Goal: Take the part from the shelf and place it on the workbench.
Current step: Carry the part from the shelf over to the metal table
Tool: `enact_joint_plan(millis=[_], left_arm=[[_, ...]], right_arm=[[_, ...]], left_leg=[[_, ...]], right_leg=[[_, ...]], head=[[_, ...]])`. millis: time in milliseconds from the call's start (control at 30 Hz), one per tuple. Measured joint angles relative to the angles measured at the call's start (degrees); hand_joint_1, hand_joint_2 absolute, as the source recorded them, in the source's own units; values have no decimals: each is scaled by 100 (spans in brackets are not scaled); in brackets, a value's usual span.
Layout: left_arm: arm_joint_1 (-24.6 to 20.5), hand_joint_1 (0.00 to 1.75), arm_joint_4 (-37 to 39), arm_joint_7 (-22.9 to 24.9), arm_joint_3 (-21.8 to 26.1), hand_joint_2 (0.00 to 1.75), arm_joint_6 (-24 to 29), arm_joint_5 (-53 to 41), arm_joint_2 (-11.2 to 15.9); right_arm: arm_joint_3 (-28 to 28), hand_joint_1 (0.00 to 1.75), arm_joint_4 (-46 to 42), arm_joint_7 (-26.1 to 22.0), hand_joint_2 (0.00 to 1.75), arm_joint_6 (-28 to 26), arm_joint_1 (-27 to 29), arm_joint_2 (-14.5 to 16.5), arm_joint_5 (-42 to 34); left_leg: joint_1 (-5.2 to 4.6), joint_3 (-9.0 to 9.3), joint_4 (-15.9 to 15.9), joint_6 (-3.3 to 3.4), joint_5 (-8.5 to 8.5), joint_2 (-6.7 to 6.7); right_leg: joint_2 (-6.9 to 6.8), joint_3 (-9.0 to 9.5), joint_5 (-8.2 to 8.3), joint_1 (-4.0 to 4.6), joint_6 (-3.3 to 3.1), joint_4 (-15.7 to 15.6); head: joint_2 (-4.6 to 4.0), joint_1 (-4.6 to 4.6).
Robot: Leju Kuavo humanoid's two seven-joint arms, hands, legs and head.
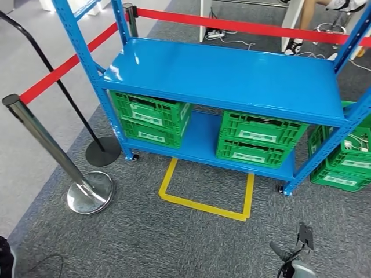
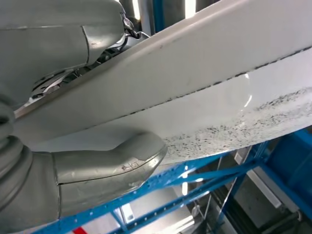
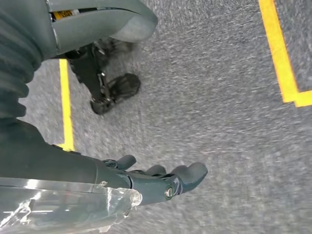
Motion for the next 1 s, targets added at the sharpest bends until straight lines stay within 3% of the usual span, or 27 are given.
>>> enact_joint_plan(millis=[67,100,167,233,267,300,367,400,467,533,600,633,700,767,800,833,867,900,933,1000], left_arm=[[81,175,-29,-79,23,175,-72,21,-45],[142,175,-47,-122,34,175,-117,34,-78],[249,175,-95,-194,43,175,-229,64,-154],[272,175,-137,-242,6,175,-352,73,-229],[249,175,-148,-254,-36,175,-410,39,-264],[208,175,-151,-242,-100,175,-465,-28,-299],[65,175,-143,-123,-263,175,-568,-214,-359],[-49,175,-128,-17,-359,175,-623,-304,-383],[-364,175,-49,195,-580,175,-734,-433,-422],[-729,175,106,386,-854,175,-841,-518,-476],[-1102,175,322,583,-1165,175,-931,-599,-560],[-1285,175,442,674,-1325,175,-964,-641,-619],[-1624,175,670,793,-1627,175,-1021,-687,-752],[-1942,175,886,854,-1918,175,-998,-748,-874],[-2016,175,956,886,-2031,175,-846,-911,-898],[-1939,175,957,870,-2095,175,-538,-1150,-880],[-1691,175,868,776,-2068,175,-117,-1355,-793],[-1309,175,710,576,-1911,175,322,-1407,-664],[-918,175,532,294,-1665,175,670,-1237,-534],[-429,175,271,-160,-1058,175,784,-627,-402]], right_arm=[[10,0,7,-23,175,88,-26,-121,36],[16,0,13,-22,175,145,-43,-189,52],[28,0,24,-17,175,239,-91,-321,78],[37,0,30,-30,175,272,-158,-434,81],[37,0,32,-50,175,257,-199,-475,76],[35,0,34,-76,175,212,-242,-503,60],[21,0,42,-105,175,24,-347,-492,-18],[0,0,50,-86,175,-119,-413,-459,-83],[-75,0,78,26,175,-425,-554,-345,-248],[-195,0,117,176,175,-727,-667,-213,-436],[-343,0,155,277,175,-1001,-752,-57,-615],[-416,0,171,305,175,-1111,-801,43,-693],[-529,0,197,355,175,-1235,-936,230,-783],[-591,0,226,452,175,-1238,-1075,379,-761],[-593,0,235,446,175,-1175,-1046,443,-659],[-565,0,227,281,175,-1053,-890,511,-494],[-521,0,212,-59,175,-882,-581,589,-316],[-475,0,195,-543,175,-694,-145,660,-167],[-443,0,196,-1077,175,-535,352,714,-76],[-456,0,255,-1778,175,-393,1243,785,-34]], left_leg=[[34,-252,669,-49,-324,116],[49,-282,806,-65,-351,129],[69,-41,473,-77,-134,186],[52,391,-259,-57,138,448],[37,528,-521,-15,204,554],[20,590,-662,35,223,616],[6,560,-703,150,241,508],[11,545,-711,190,261,445],[32,518,-729,265,307,317],[38,480,-730,313,344,179],[33,439,-727,329,384,4],[32,425,-725,322,405,-86],[38,405,-717,288,440,-243],[27,356,-686,232,472,-380],[24,328,-687,199,492,-446],[27,317,-700,161,511,-516],[40,329,-726,124,524,-587],[41,350,-738,92,509,-572],[31,334,-677,62,434,-465],[2,94,-205,19,89,-104]], right_leg=[[-167,-23,9,-2,-7,4],[-257,-31,11,-5,-4,6],[-427,-35,10,-10,14,8],[-573,-31,-7,12,65,24],[-634,-39,-15,32,100,30],[-700,-35,-20,53,134,30],[-830,-23,-17,67,190,11],[-808,-26,-42,57,221,30],[-531,-176,-250,33,270,342],[-195,-537,-608,23,285,1091],[-98,-861,-765,26,278,1695],[-86,-892,-685,24,271,1706],[14,-652,-293,-1,263,1130],[324,-333,-25,-64,268,429],[432,-242,12,-82,260,246],[471,-192,-3,-83,235,176],[400,-145,-5,-73,195,158],[316,-96,-12,-60,154,139],[215,-50,-21,-49,116,121],[-43,-25,-42,-21,59,103]], head=[[0,-11],[0,-12],[0,-11],[0,-15],[0,-9],[0,-4],[0,12],[0,16],[0,35],[0,60],[0,70],[0,72],[0,73],[0,70],[0,73],[0,78],[0,78],[0,81],[0,55],[0,-3]])
